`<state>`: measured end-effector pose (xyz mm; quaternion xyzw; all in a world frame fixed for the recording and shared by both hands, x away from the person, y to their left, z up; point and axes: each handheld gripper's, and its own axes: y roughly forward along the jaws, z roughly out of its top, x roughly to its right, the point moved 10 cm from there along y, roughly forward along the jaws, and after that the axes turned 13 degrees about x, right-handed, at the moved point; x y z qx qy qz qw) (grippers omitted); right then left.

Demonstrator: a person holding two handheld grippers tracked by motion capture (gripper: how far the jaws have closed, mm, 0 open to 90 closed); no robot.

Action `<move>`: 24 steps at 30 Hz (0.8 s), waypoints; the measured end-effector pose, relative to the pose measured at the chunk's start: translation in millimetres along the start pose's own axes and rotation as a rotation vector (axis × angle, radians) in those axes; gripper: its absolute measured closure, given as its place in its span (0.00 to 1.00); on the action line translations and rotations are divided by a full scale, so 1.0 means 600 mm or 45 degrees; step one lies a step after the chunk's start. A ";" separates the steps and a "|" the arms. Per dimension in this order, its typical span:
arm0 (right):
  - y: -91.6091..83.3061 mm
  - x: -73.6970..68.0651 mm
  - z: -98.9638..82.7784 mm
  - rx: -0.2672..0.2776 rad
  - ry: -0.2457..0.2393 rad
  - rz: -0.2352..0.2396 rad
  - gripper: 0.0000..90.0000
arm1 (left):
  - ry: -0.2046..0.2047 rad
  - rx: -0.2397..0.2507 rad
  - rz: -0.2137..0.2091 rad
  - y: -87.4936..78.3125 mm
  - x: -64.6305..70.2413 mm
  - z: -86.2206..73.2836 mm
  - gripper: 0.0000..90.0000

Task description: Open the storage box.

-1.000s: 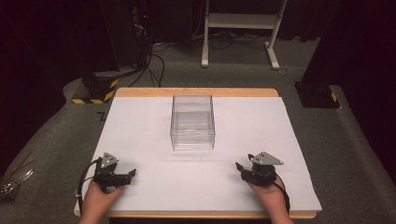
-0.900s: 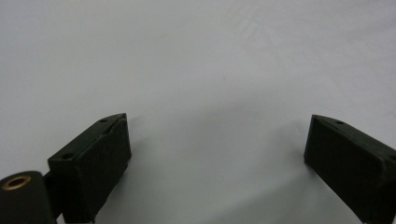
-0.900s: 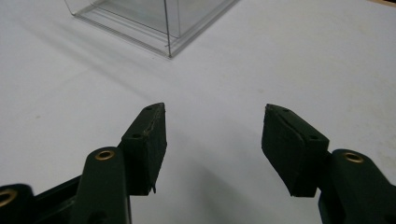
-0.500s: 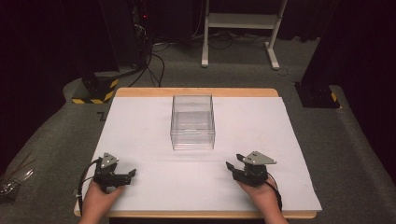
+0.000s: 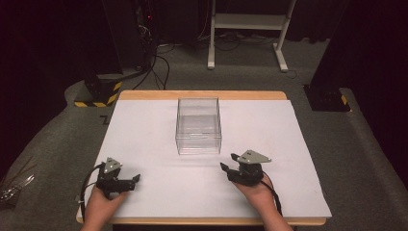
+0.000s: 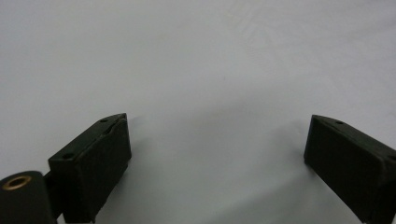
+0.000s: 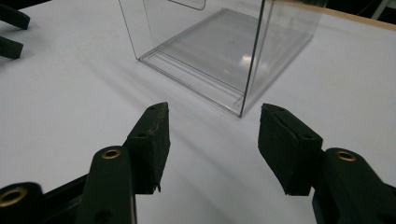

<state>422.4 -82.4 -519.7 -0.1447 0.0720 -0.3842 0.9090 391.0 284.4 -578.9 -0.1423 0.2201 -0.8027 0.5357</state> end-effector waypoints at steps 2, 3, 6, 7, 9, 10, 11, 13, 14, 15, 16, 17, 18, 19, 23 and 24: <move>0.008 -0.003 0.005 0.008 0.002 0.006 0.50 | -0.001 0.000 0.000 0.000 0.000 0.000 0.08; 0.011 -0.004 0.007 0.011 0.003 0.011 0.50 | -0.001 0.000 0.000 0.000 0.000 0.000 0.08; 0.020 -0.007 0.012 0.019 0.020 0.036 0.52 | -0.001 -0.001 0.000 0.000 0.000 0.000 0.08; 0.024 -0.008 0.014 0.022 0.027 0.045 0.53 | -0.002 -0.001 0.000 0.000 0.000 0.000 0.08; 0.030 -0.008 0.017 0.023 0.043 0.055 0.54 | -0.002 -0.001 0.000 0.000 0.000 0.000 0.08; 0.033 -0.008 0.018 0.027 0.043 0.062 0.54 | -0.002 -0.001 0.000 0.000 0.000 0.000 0.08; 0.037 -0.008 0.020 0.027 0.052 0.069 0.54 | -0.001 -0.001 0.000 0.000 0.000 0.000 0.08; 0.045 -0.007 0.022 0.026 0.069 0.072 0.54 | -0.001 -0.001 0.000 0.000 0.000 0.000 0.08; 0.048 -0.007 0.023 0.027 0.080 0.079 0.55 | -0.001 -0.001 0.000 0.000 0.000 0.000 0.08; 0.048 -0.007 0.023 0.027 0.080 0.079 0.55 | -0.001 -0.001 0.000 0.000 0.000 0.000 0.08; 0.050 -0.007 0.024 0.026 0.090 0.081 0.55 | -0.001 0.000 -0.001 0.000 0.000 0.000 0.08; 0.057 -0.007 0.025 0.020 0.088 0.094 0.55 | -0.001 0.000 -0.001 0.000 0.000 0.000 0.08; 0.057 -0.007 0.025 0.020 0.088 0.094 0.55 | -0.001 0.000 -0.001 0.000 0.000 0.000 0.08; 0.064 -0.008 0.026 0.020 0.089 0.100 0.55 | -0.001 0.000 -0.001 0.000 0.000 0.000 0.08; 0.076 -0.011 0.031 0.035 0.095 0.126 0.55 | -0.001 0.000 -0.001 0.000 0.000 0.000 0.08; 0.080 -0.011 0.033 0.043 0.096 0.131 0.55 | -0.001 -0.001 0.000 0.000 0.000 0.000 0.08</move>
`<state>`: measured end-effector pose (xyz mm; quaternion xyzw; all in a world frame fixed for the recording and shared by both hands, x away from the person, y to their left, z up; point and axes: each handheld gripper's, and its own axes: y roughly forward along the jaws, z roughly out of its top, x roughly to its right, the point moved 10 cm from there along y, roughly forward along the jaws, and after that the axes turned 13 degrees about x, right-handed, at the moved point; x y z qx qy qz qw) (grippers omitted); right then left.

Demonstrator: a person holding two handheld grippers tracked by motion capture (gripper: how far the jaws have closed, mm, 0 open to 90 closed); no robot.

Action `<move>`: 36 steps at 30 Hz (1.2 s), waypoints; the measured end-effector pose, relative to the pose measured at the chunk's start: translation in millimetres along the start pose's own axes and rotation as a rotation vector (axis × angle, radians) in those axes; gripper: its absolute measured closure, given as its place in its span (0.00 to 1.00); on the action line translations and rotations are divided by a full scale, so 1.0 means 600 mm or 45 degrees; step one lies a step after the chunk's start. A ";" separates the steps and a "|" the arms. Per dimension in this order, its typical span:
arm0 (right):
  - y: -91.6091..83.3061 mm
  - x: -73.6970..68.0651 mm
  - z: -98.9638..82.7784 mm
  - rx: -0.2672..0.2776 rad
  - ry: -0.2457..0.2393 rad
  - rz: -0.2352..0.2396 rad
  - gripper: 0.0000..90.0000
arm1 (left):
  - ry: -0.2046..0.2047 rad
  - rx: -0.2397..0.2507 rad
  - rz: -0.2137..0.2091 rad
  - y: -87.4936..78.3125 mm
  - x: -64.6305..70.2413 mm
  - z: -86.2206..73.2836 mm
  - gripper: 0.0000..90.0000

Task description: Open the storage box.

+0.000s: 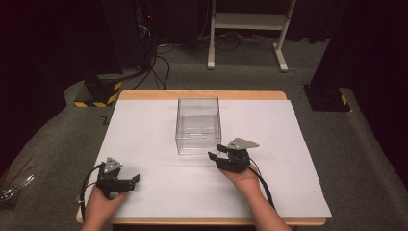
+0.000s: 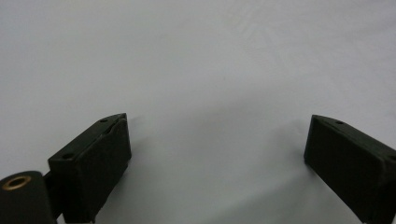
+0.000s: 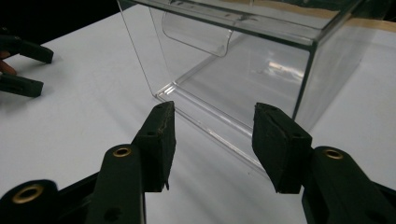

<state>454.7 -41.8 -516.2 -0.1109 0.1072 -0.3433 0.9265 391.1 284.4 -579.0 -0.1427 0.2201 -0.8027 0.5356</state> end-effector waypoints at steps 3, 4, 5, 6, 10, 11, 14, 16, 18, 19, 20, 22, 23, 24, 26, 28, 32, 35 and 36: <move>0.011 0.002 0.005 0.022 0.017 0.008 0.55 | 0.001 0.000 0.000 0.000 0.000 0.000 0.08; 0.014 0.004 0.006 0.024 0.024 0.007 0.55 | 0.000 0.000 0.000 0.000 0.000 0.000 0.08; 0.017 0.005 0.007 0.026 0.029 0.005 0.55 | 0.001 0.001 0.000 0.000 0.000 0.000 0.08; 0.020 0.005 0.007 0.024 0.031 0.007 0.55 | 0.000 0.000 0.000 0.000 0.000 0.000 0.08; 0.026 0.003 0.012 0.036 0.032 0.013 0.56 | 0.001 0.001 0.000 0.000 0.000 0.000 0.08; 0.027 0.002 0.014 0.043 0.029 0.013 0.56 | 0.000 0.001 0.000 0.000 0.000 0.000 0.08; 0.033 -0.003 0.022 0.062 0.017 0.011 0.57 | 0.001 0.000 0.000 0.000 0.000 0.000 0.08; 0.037 -0.006 0.025 0.070 0.016 0.015 0.57 | 0.001 0.001 0.001 0.000 0.000 0.000 0.08; 0.041 -0.008 0.027 0.074 0.011 0.012 0.59 | 0.001 0.000 0.001 0.000 0.000 0.000 0.08; 0.043 -0.008 0.028 0.077 0.009 0.011 0.59 | 0.001 0.000 0.000 0.000 0.000 0.000 0.08; 0.043 -0.008 0.028 0.077 0.009 0.011 0.59 | 0.001 0.000 0.000 0.000 0.000 0.000 0.08; 0.050 -0.008 0.031 0.080 0.013 0.008 0.61 | 0.002 0.000 0.000 0.000 0.000 0.000 0.08; 0.052 -0.008 0.032 0.080 0.013 0.007 0.62 | 0.001 0.000 0.001 0.000 0.000 0.000 0.08; 0.054 -0.009 0.032 0.081 0.015 0.011 0.63 | 0.002 0.000 0.000 0.000 0.000 0.000 0.08; 0.059 -0.009 0.033 0.084 0.018 0.008 0.64 | 0.002 0.000 0.000 0.000 0.000 0.000 0.08; 0.061 -0.008 0.034 0.090 0.026 0.010 0.66 | 0.002 0.000 0.001 0.000 0.000 0.000 0.08; 0.064 -0.008 0.033 0.086 0.023 0.013 0.68 | 0.002 0.000 0.000 0.000 0.000 0.000 0.08; 0.067 -0.008 0.033 0.086 0.018 0.019 0.71 | 0.002 0.000 0.000 0.000 0.000 0.000 0.08; 0.067 -0.008 0.033 0.089 0.016 0.020 0.72 | 0.002 0.001 0.000 0.000 0.000 0.000 0.08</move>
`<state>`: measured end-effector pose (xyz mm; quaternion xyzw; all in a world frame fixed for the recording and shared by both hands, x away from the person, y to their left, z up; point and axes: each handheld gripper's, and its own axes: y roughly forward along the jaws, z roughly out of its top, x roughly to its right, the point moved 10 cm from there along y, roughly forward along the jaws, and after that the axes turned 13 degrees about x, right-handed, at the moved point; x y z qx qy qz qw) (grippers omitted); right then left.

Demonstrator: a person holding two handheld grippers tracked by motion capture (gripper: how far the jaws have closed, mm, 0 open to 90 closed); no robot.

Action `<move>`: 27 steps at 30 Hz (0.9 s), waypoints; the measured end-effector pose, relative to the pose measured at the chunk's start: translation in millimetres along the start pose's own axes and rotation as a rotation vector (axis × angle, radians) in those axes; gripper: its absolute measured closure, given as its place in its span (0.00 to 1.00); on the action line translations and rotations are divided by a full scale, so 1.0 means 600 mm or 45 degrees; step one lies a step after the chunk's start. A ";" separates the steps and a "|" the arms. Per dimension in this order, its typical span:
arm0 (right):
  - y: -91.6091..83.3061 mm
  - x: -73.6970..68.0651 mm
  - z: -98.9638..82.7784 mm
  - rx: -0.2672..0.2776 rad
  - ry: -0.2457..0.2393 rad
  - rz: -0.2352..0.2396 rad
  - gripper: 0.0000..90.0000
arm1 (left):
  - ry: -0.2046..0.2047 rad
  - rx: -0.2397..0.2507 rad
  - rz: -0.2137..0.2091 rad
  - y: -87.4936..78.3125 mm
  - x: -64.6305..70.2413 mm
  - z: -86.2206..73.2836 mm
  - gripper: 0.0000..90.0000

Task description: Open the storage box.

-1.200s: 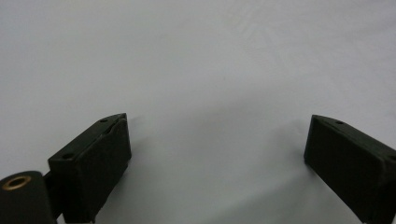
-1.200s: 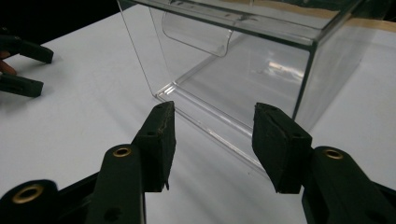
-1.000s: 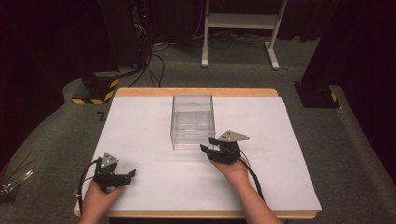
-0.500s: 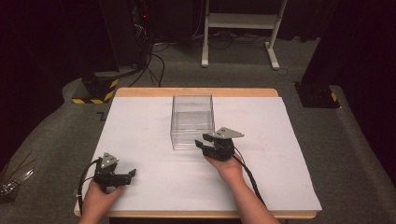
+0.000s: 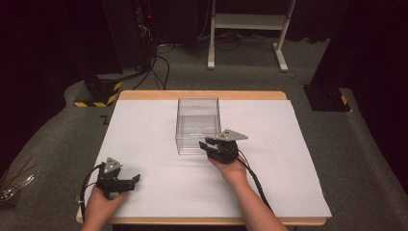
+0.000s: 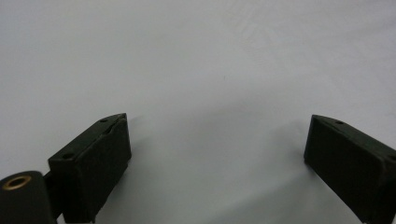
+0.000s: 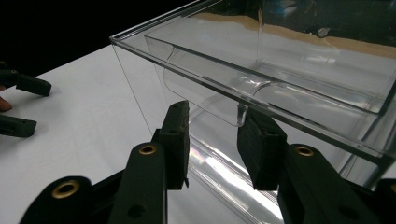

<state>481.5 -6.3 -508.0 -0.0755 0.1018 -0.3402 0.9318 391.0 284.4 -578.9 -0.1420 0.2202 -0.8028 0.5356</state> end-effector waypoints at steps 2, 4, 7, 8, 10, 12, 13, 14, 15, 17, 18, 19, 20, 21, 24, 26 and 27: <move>0.001 0.001 0.000 0.001 -0.004 0.003 0.74 | 0.000 0.000 0.000 0.000 0.000 0.000 0.08; 0.001 0.003 0.000 0.004 -0.003 0.007 0.75 | 0.000 0.000 0.000 0.000 0.000 0.000 0.08; 0.002 0.004 0.000 0.007 -0.002 0.014 0.76 | 0.001 0.000 0.000 0.000 0.000 0.000 0.08; 0.003 0.005 0.000 0.009 -0.001 0.017 0.77 | 0.000 0.001 0.000 0.000 0.000 0.000 0.08; 0.003 0.006 0.000 0.014 0.003 0.014 0.78 | 0.000 0.001 0.001 0.000 0.000 0.000 0.08; 0.003 0.006 0.000 0.017 0.005 0.015 0.78 | 0.001 0.000 0.001 0.000 0.000 0.000 0.08; 0.003 0.007 0.000 0.019 0.001 0.018 0.78 | 0.001 0.001 0.001 0.000 0.000 0.000 0.08; 0.002 0.007 0.002 0.025 0.004 0.018 0.78 | 0.000 0.001 0.001 0.000 0.000 0.000 0.08; 0.002 0.007 0.003 0.031 0.004 0.019 0.78 | 0.000 0.000 0.001 0.000 0.000 0.000 0.08; 0.002 0.007 0.005 0.037 0.002 0.018 0.78 | 0.001 0.000 0.001 0.000 0.000 0.000 0.08; 0.003 0.007 0.005 0.035 -0.002 0.020 0.78 | 0.001 0.000 0.001 0.000 0.000 0.000 0.08; 0.003 0.007 0.005 0.034 -0.004 0.018 0.79 | 0.001 0.000 0.000 0.000 0.000 0.000 0.08; 0.003 0.008 0.004 0.032 -0.005 0.018 0.80 | 0.001 0.000 0.000 0.000 0.000 0.000 0.08; 0.002 0.008 0.003 0.028 -0.001 0.022 0.81 | 0.001 0.000 0.000 0.000 0.000 0.000 0.08; 0.002 0.008 0.003 0.028 0.010 0.032 0.83 | 0.000 0.003 0.001 0.000 0.000 0.000 0.08; 0.001 0.009 0.003 0.026 0.006 0.037 0.84 | 0.000 0.003 0.001 0.000 0.000 0.000 0.08; 0.000 0.009 0.003 0.026 0.005 0.047 0.84 | 0.000 0.003 0.001 0.000 0.000 0.000 0.08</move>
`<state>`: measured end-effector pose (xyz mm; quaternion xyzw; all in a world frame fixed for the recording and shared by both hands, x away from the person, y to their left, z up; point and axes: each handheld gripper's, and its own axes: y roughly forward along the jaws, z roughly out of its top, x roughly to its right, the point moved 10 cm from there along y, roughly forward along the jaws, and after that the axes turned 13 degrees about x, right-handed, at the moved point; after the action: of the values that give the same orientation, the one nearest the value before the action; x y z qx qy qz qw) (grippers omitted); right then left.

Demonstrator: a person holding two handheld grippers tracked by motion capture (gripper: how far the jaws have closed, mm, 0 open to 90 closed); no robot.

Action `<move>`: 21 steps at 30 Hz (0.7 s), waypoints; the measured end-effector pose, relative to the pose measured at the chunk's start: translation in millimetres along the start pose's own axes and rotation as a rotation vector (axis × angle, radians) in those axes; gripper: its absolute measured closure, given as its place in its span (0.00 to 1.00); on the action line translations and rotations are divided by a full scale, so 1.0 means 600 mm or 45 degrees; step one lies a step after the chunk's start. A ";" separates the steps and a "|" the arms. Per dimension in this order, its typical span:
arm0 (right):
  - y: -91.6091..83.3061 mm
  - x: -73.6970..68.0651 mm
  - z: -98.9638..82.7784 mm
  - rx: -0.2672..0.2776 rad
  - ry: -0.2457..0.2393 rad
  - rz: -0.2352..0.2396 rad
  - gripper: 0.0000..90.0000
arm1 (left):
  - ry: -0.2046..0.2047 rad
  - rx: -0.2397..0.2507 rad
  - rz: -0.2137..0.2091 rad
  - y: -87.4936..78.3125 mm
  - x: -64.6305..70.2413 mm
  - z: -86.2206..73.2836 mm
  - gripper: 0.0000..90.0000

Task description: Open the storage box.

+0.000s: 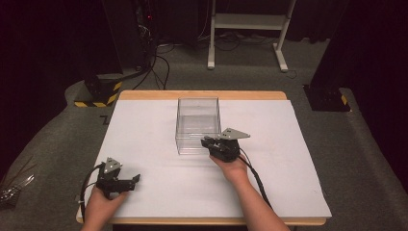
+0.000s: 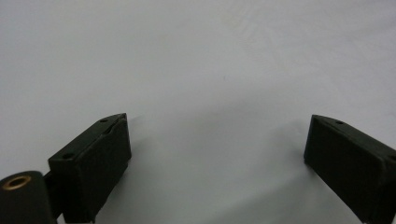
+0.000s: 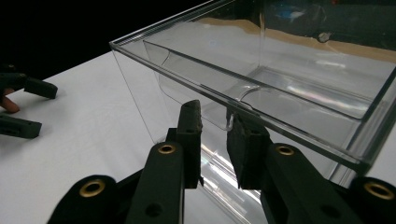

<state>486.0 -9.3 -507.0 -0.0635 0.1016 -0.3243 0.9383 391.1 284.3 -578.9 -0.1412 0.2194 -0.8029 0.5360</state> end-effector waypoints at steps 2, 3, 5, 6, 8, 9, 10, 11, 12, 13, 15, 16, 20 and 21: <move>-0.002 0.000 0.000 -0.004 -0.001 0.004 0.85 | 0.000 0.000 0.000 0.000 0.000 0.000 0.08; -0.003 0.001 -0.001 -0.007 -0.003 0.005 0.86 | 0.000 0.000 0.000 0.000 0.000 0.000 0.08; -0.004 0.001 -0.001 -0.007 -0.007 0.013 0.87 | 0.003 -0.001 0.000 0.000 0.000 0.000 0.08; -0.005 0.001 -0.001 -0.005 -0.007 0.018 0.88 | 0.000 0.000 0.000 0.000 0.000 0.000 0.08; -0.007 0.001 -0.002 -0.004 -0.008 0.024 0.88 | 0.000 -0.002 0.000 0.000 0.000 0.000 0.08; -0.008 0.001 -0.002 -0.002 -0.010 0.029 0.89 | 0.000 -0.003 -0.001 0.000 0.000 0.000 0.08; -0.010 0.000 -0.002 -0.003 -0.010 0.033 0.89 | 0.002 -0.003 0.000 0.000 0.000 0.000 0.08; -0.012 0.000 -0.003 -0.003 -0.013 0.038 0.90 | 0.003 -0.003 0.000 0.000 0.000 0.000 0.08; -0.013 -0.001 -0.003 0.001 -0.016 0.043 0.90 | 0.005 -0.003 0.000 0.000 -0.001 0.000 0.08; -0.014 -0.002 -0.004 -0.001 -0.015 0.048 0.90 | 0.000 -0.003 0.000 0.000 0.000 0.000 0.08; -0.017 -0.004 -0.005 0.002 -0.019 0.051 0.90 | 0.001 -0.003 -0.001 0.000 0.000 0.000 0.08; -0.020 -0.006 -0.006 0.000 -0.020 0.056 0.91 | 0.000 -0.003 -0.001 0.000 0.000 0.000 0.08; -0.029 -0.014 -0.009 0.000 -0.028 0.065 0.91 | 0.000 -0.003 -0.001 0.000 0.000 0.000 0.08; -0.031 -0.016 -0.009 0.001 -0.027 0.067 0.91 | 0.000 -0.003 -0.001 0.000 0.000 0.000 0.08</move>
<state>466.3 -17.9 -507.6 -0.0638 0.0930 -0.2987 0.9477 391.0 284.4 -579.0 -0.1418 0.2203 -0.8027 0.5357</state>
